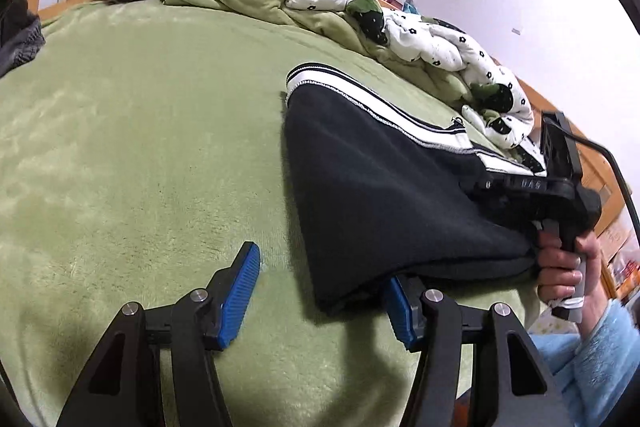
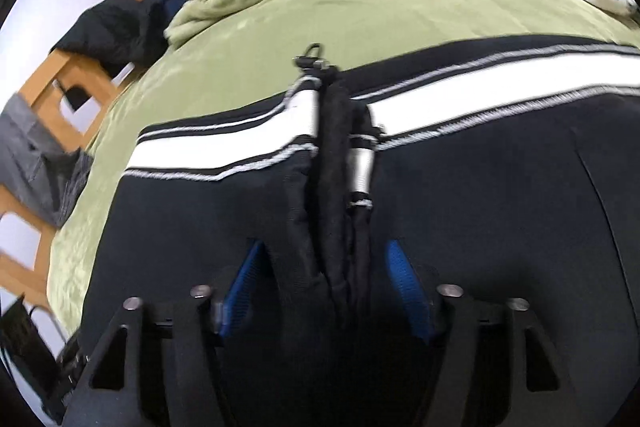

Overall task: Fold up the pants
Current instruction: 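Pull the waistband drawstring with the right tool and release it onto the pants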

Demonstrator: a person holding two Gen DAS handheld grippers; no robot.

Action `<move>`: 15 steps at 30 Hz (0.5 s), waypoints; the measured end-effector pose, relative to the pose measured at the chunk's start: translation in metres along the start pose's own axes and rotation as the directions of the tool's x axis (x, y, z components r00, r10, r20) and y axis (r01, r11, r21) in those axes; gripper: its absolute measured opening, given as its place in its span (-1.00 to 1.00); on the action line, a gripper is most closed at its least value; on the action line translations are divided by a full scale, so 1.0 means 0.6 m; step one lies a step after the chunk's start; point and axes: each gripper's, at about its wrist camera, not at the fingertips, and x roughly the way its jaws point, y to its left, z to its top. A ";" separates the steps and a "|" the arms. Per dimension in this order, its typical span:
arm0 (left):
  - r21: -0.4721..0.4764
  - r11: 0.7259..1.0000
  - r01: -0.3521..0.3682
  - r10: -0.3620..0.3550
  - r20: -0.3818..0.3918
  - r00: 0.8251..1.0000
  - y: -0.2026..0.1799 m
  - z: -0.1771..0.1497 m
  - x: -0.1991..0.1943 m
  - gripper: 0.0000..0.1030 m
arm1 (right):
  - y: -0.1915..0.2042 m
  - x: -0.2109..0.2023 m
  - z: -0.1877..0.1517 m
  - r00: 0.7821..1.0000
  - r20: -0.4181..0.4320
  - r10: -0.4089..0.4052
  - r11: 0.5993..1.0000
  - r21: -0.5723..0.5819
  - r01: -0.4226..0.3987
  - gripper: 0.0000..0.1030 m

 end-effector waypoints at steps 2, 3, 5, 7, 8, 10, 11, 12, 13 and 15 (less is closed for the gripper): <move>0.025 1.000 -0.011 0.011 0.006 1.000 -0.005 -0.002 0.002 0.03 | -0.011 -0.007 -0.002 0.999 0.027 0.034 0.999 0.037 -0.035 -0.70; 0.048 0.999 -0.021 0.021 0.004 1.000 -0.009 -0.003 0.003 -0.01 | -0.018 -0.020 -0.003 0.997 0.067 0.039 0.996 0.073 -0.043 -0.74; 0.067 0.997 -0.026 0.026 -0.001 1.000 -0.017 -0.006 0.002 -0.10 | -0.022 -0.044 -0.003 0.991 0.120 0.053 0.993 0.098 -0.065 -0.76; 0.055 0.998 -0.005 0.005 -0.008 1.000 -0.021 -0.006 0.000 -0.10 | -0.012 -0.080 0.000 0.981 0.191 0.043 0.996 0.069 -0.057 -0.76; 0.053 0.999 0.006 -0.005 -0.016 1.000 -0.022 -0.005 0.002 -0.11 | -0.005 -0.092 0.002 0.977 0.210 0.022 0.998 0.046 -0.033 -0.76; 0.062 0.998 0.014 -0.013 -0.029 0.999 -0.032 -0.006 0.006 -0.11 | -0.005 -0.117 0.006 0.966 0.257 -0.033 0.999 0.015 0.030 -0.76; 0.079 0.997 0.009 -0.006 -0.032 0.999 -0.041 -0.008 0.009 -0.11 | -0.010 -0.120 0.009 0.965 0.257 -0.042 0.999 0.012 0.041 -0.76; 0.090 0.996 0.000 0.002 -0.029 1.000 -0.047 -0.008 0.009 -0.11 | -0.021 -0.118 0.012 0.964 0.258 -0.066 0.998 0.026 0.061 -0.76; 0.096 0.995 0.000 0.003 -0.028 1.000 -0.048 -0.008 0.009 -0.12 | -0.034 -0.110 0.013 0.964 0.248 -0.095 0.995 0.046 0.086 -0.76; 0.090 0.996 -0.011 0.015 -0.041 0.999 -0.048 -0.007 0.014 -0.13 | -0.063 -0.068 0.014 0.981 0.156 -0.114 0.992 0.078 0.103 -0.75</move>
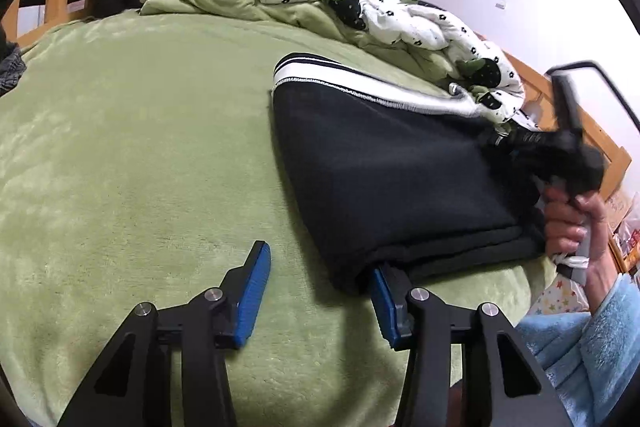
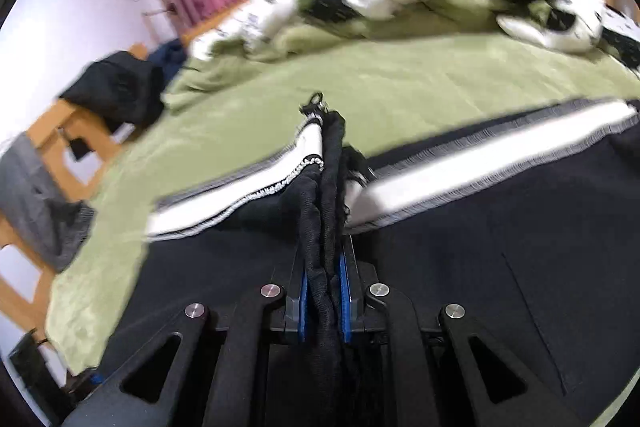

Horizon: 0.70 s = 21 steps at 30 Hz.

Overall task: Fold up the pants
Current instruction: 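Pull the waistband drawstring with the right tool and release it onto the pants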

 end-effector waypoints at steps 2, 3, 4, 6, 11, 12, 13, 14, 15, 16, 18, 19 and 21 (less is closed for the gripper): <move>-0.031 0.999 0.018 -0.018 -0.009 1.000 0.009 0.003 0.000 -0.14 | -0.019 0.026 -0.015 0.999 -0.049 -0.009 0.999 0.037 0.011 -0.70; -0.040 0.999 0.024 -0.024 -0.014 1.000 0.011 0.003 -0.001 -0.14 | -0.025 0.024 -0.022 0.999 -0.034 -0.002 0.999 0.050 0.003 -0.69; -0.043 0.999 0.024 -0.025 -0.018 1.000 0.012 0.003 -0.003 -0.15 | -0.025 0.018 -0.024 1.000 -0.025 -0.001 0.999 0.051 0.002 -0.65; -0.042 0.999 0.011 -0.012 -0.020 1.000 0.014 0.001 -0.010 -0.15 | -0.024 0.001 -0.027 1.000 -0.027 -0.016 0.999 0.043 0.017 -0.53; -0.021 0.999 -0.026 0.025 -0.027 0.999 0.012 -0.013 -0.039 -0.15 | -0.018 -0.072 -0.050 0.997 0.026 -0.078 0.997 0.008 0.078 -0.39; -0.008 1.000 -0.021 0.021 -0.022 1.000 0.011 -0.014 -0.047 -0.17 | -0.010 -0.095 -0.055 0.994 0.064 -0.085 0.996 -0.011 0.086 -0.33; 0.003 1.000 -0.009 0.009 -0.013 1.000 0.009 -0.014 -0.055 -0.18 | -0.005 -0.111 -0.060 0.993 0.085 -0.087 0.996 -0.025 0.089 -0.27; 0.013 1.000 0.007 -0.007 0.011 1.000 0.006 -0.014 -0.070 -0.18 | -0.001 -0.127 -0.066 0.991 0.101 -0.088 0.995 -0.040 0.093 -0.19; 0.016 1.000 0.011 -0.011 0.025 1.000 0.003 -0.010 -0.076 -0.18 | 0.007 -0.140 -0.071 0.989 0.119 -0.083 0.994 -0.062 0.091 -0.18; 0.021 1.000 0.014 -0.015 0.039 0.999 -0.002 -0.003 -0.082 -0.18 | 0.016 -0.150 -0.078 0.988 0.137 -0.073 0.992 -0.089 0.085 -0.18; 0.043 0.999 0.007 -0.009 0.042 0.999 -0.018 0.029 -0.075 -0.18 | 0.036 -0.158 -0.096 0.984 0.163 -0.073 0.985 -0.141 0.096 -0.18; 0.055 0.999 0.005 -0.007 0.036 0.999 -0.027 0.043 -0.066 -0.18 | 0.043 -0.154 -0.103 0.983 0.163 -0.086 0.980 -0.163 0.113 -0.18; 0.074 0.997 0.004 -0.006 0.025 1.000 -0.040 0.064 -0.044 -0.14 | 0.051 -0.125 -0.115 0.982 0.126 -0.141 0.971 -0.175 0.162 -0.18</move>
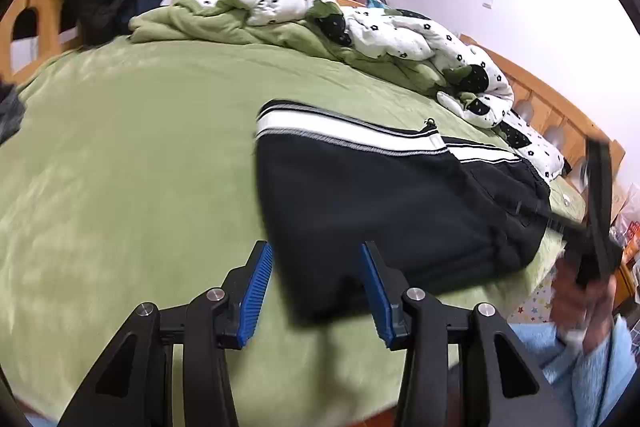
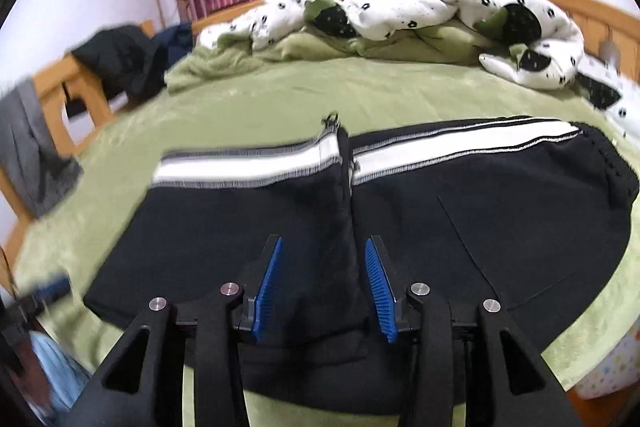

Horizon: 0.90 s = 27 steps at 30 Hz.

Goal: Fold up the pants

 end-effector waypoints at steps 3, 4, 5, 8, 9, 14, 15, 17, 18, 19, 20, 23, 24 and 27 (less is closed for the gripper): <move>-0.016 1.000 -0.021 0.020 -0.073 0.997 -0.007 -0.002 0.044 -0.14 | -0.009 0.051 -0.046 0.985 -0.169 -0.023 0.999 0.033 0.029 -0.22; -0.035 0.999 -0.027 0.023 -0.109 0.994 -0.004 -0.015 0.062 -0.13 | -0.013 0.047 -0.057 0.990 -0.140 -0.019 0.999 0.045 0.025 -0.22; -0.035 0.998 -0.044 0.040 -0.117 0.992 -0.003 -0.026 0.070 -0.08 | -0.012 0.040 -0.064 0.994 -0.105 -0.024 0.999 0.045 0.029 -0.24; 0.005 0.997 -0.078 0.078 -0.114 0.990 -0.008 -0.055 0.072 0.00 | 0.003 0.030 -0.067 0.994 -0.094 -0.050 0.999 -0.018 0.048 -0.22; -0.011 0.998 -0.070 0.068 -0.112 0.991 -0.005 -0.056 0.065 -0.01 | -0.001 0.027 -0.069 0.995 -0.092 -0.032 0.999 -0.003 0.032 -0.20; -0.071 0.997 -0.040 0.031 -0.130 0.991 0.016 -0.036 0.027 -0.01 | -0.032 -0.005 -0.065 0.998 -0.062 0.031 0.994 0.106 -0.024 -0.19; -0.070 0.996 -0.049 0.040 -0.122 0.992 0.017 -0.033 0.022 -0.01 | -0.042 -0.023 -0.062 0.999 -0.034 -0.017 0.993 0.112 0.020 -0.19; -0.065 0.996 -0.067 0.060 -0.107 0.992 0.018 -0.022 0.007 -0.04 | -0.057 -0.047 -0.059 0.996 0.006 -0.088 0.992 0.096 0.087 -0.13; -0.063 0.996 -0.070 0.063 -0.105 0.992 0.016 -0.014 0.007 -0.04 | -0.072 -0.065 -0.055 0.990 0.034 -0.137 0.988 0.078 0.134 -0.13; -0.064 0.995 -0.075 0.069 -0.096 0.993 0.016 -0.008 0.003 -0.04 | -0.086 -0.076 -0.053 0.983 0.051 -0.176 0.982 0.073 0.172 -0.12; -0.060 0.994 -0.090 0.085 -0.073 0.994 0.015 -0.002 -0.003 -0.04 | -0.105 -0.085 -0.049 0.974 0.066 -0.216 0.975 0.077 0.211 -0.07; -0.052 0.989 -0.136 0.134 -0.035 0.990 0.014 0.014 -0.010 -0.07 | -0.189 -0.105 -0.043 0.962 0.079 -0.260 0.956 0.162 0.245 0.24; -0.067 0.992 -0.105 0.103 -0.036 0.994 0.017 0.020 -0.007 -0.07 | -0.236 -0.108 -0.040 0.964 0.066 -0.256 0.944 0.230 0.235 0.35; -0.165 0.986 0.019 -0.022 -0.016 1.000 0.042 0.035 0.006 -0.01 | -0.345 -0.098 -0.040 0.961 0.058 -0.271 0.894 0.385 0.229 0.35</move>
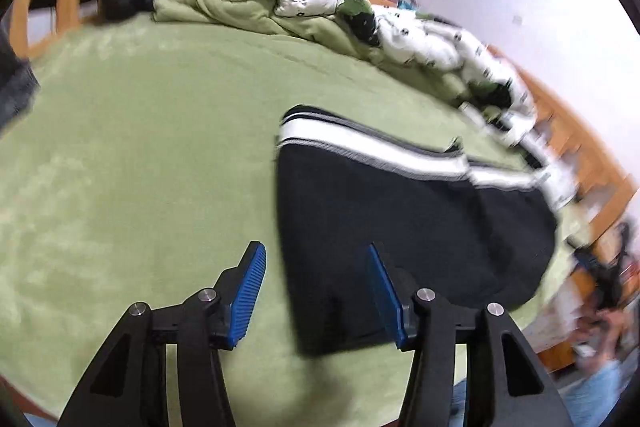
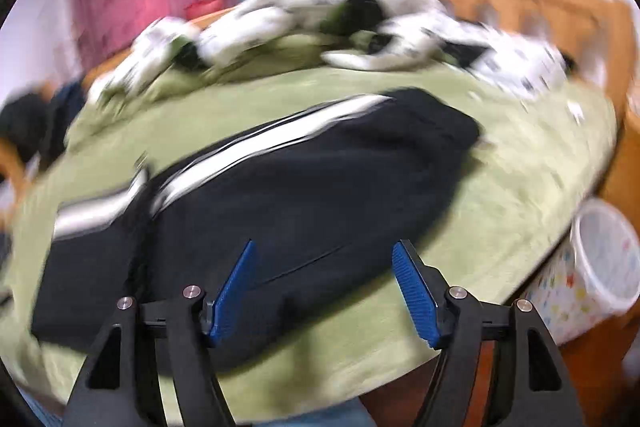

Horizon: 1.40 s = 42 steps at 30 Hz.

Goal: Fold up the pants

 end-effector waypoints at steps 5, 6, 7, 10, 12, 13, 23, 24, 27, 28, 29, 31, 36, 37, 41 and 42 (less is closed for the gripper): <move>-0.082 0.995 0.058 -0.062 -0.047 0.997 0.023 0.031 0.059 0.16 | -0.087 0.086 0.046 0.998 -0.052 0.021 0.990 0.139 -0.014 0.35; -0.083 0.995 0.062 -0.067 -0.063 0.996 0.023 0.034 0.072 0.16 | -0.096 0.105 0.051 0.997 -0.064 0.033 0.988 0.156 -0.022 0.35; -0.082 0.995 0.060 -0.067 -0.085 0.994 0.025 0.039 0.088 0.16 | -0.102 0.123 0.055 0.996 -0.075 0.039 0.985 0.168 -0.026 0.35; -0.090 0.993 0.073 -0.088 -0.182 0.979 0.035 0.053 0.147 0.16 | -0.108 0.182 0.060 0.989 -0.116 0.095 0.977 0.203 -0.070 0.35; -0.124 0.988 0.092 -0.120 -0.247 0.962 0.049 0.056 0.183 0.16 | -0.104 0.206 0.069 0.989 -0.094 0.110 0.974 0.209 -0.088 0.36; -0.137 0.985 0.109 -0.140 -0.247 0.959 0.055 0.056 0.190 0.15 | -0.100 0.212 0.076 0.990 -0.085 0.111 0.975 0.204 -0.091 0.36; -0.239 0.954 0.178 -0.240 -0.259 0.936 0.061 0.091 0.239 -0.77 | -0.071 0.204 0.147 0.991 0.022 0.135 0.976 0.167 -0.137 -0.58; -0.210 0.964 0.163 -0.214 -0.250 0.944 0.053 0.099 0.232 -0.79 | -0.045 0.174 0.157 0.992 0.059 0.113 0.984 0.131 -0.120 -0.61; -0.168 0.970 0.177 -0.206 -0.174 0.963 0.016 0.129 0.191 -0.81 | 0.030 0.106 0.187 0.988 0.128 0.085 0.995 0.048 -0.092 -0.64; -0.171 0.964 0.204 -0.231 -0.154 0.961 0.010 0.141 0.177 -0.82 | 0.053 0.085 0.197 0.986 0.147 0.082 0.996 0.025 -0.087 -0.64; -0.171 0.960 0.223 -0.248 -0.145 0.958 0.007 0.151 0.167 -0.82 | 0.076 0.063 0.206 0.982 0.168 0.083 0.996 0.003 -0.084 -0.65; -0.166 0.954 0.251 -0.275 -0.136 0.952 0.003 0.172 0.145 -0.82 | 0.138 0.010 0.228 0.972 0.214 0.097 0.995 -0.055 -0.087 -0.65; -0.139 0.955 0.264 -0.274 -0.061 0.960 0.050 0.217 0.065 -0.82 | 0.303 -0.092 0.256 0.943 0.273 0.192 0.972 -0.186 -0.144 -0.66; -0.137 0.959 0.248 -0.258 -0.053 0.965 0.068 0.230 0.047 -0.82 | 0.332 -0.105 0.259 0.936 0.273 0.221 0.966 -0.194 -0.172 -0.66; -0.105 0.987 0.120 -0.127 -0.067 0.990 0.155 0.259 -0.022 -0.81 | 0.419 -0.124 0.252 0.905 0.262 0.336 0.938 -0.182 -0.296 -0.66; -0.091 0.993 0.082 -0.088 -0.066 0.994 0.177 0.259 -0.033 -0.81 | 0.437 -0.113 0.241 0.898 0.252 0.361 0.929 -0.181 -0.323 -0.66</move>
